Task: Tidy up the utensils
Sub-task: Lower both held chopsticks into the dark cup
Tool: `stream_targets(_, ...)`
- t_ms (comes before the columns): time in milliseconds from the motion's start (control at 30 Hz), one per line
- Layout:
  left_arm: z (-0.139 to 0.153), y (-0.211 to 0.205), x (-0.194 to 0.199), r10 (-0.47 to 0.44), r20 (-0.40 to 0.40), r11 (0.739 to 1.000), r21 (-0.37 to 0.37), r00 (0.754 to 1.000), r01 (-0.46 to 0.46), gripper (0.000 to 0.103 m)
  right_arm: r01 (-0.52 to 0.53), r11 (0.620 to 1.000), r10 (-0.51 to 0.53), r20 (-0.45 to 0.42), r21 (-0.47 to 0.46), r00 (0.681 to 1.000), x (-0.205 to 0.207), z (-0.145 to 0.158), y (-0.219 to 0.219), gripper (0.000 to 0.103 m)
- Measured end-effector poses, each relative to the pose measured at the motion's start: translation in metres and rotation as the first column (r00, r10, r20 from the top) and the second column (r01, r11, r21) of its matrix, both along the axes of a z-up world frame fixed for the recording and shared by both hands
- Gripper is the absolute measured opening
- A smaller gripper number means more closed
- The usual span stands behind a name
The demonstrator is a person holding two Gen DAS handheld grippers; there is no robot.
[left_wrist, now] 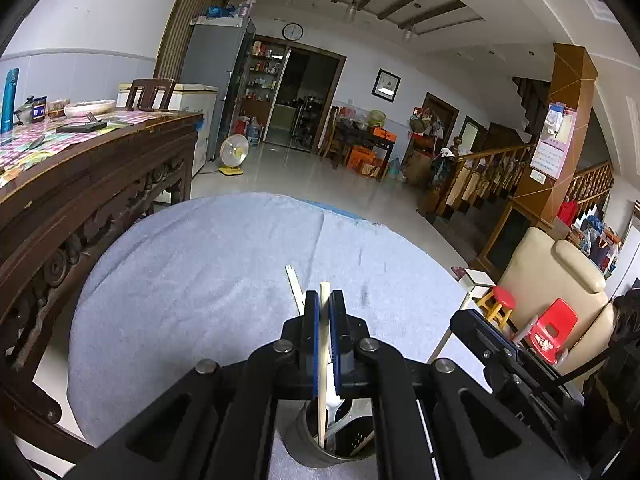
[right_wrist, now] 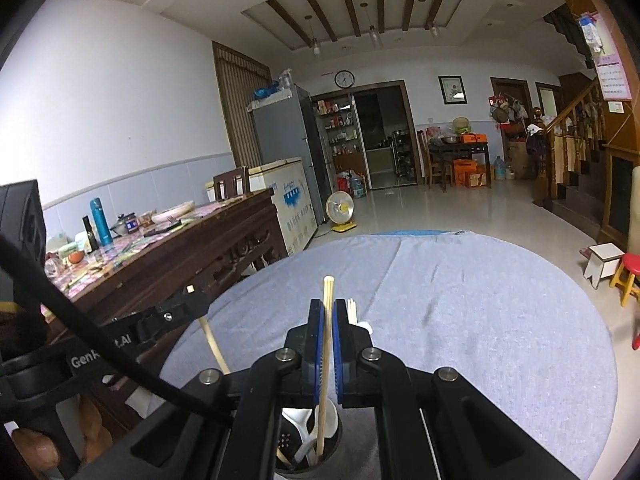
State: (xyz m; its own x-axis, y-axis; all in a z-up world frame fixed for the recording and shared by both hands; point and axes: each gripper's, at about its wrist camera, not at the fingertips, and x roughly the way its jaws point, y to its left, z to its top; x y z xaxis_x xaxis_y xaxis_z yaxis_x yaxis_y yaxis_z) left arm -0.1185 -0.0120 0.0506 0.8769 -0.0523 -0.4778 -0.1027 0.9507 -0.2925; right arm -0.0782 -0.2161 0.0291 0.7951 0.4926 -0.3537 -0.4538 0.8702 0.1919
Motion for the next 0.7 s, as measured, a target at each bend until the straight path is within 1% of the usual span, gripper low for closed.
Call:
stream_targets(333, -0.004, 0.001, 0.002, 0.004, -0.014, 1.000, -0.001, 1.000, -0.004, 0.005, 0.005, 1.000, -0.005, -0.023, -0.007, 1.000, -0.002, -0.016, -0.005, 0.005)
stream_targets(700, -0.013, 0.000, 0.008, 0.005, -0.048, 1.000, 0.001, 0.999, -0.005, 0.005, 0.005, 1.000, -0.007, -0.050, -0.026, 0.999, -0.001, -0.025, -0.006, 0.005)
